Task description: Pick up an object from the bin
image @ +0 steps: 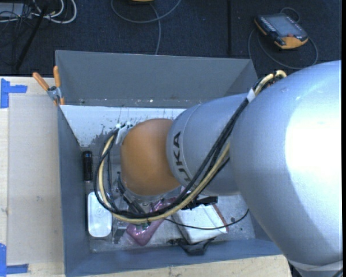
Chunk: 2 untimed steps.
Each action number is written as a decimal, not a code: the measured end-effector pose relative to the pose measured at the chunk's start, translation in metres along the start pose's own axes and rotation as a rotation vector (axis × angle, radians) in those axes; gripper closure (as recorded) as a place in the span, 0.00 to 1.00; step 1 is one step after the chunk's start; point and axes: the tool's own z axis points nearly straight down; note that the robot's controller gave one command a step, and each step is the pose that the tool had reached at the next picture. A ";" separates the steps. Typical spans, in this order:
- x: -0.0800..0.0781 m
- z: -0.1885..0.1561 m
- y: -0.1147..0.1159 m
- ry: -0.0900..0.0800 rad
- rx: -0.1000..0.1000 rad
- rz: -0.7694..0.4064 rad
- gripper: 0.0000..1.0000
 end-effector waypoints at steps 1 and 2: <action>0.018 0.064 0.016 0.001 0.002 0.104 1.00; 0.018 0.063 0.016 0.002 0.002 0.105 1.00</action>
Offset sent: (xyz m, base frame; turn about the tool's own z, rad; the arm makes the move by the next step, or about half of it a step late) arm 0.0000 0.0000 0.0000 0.0000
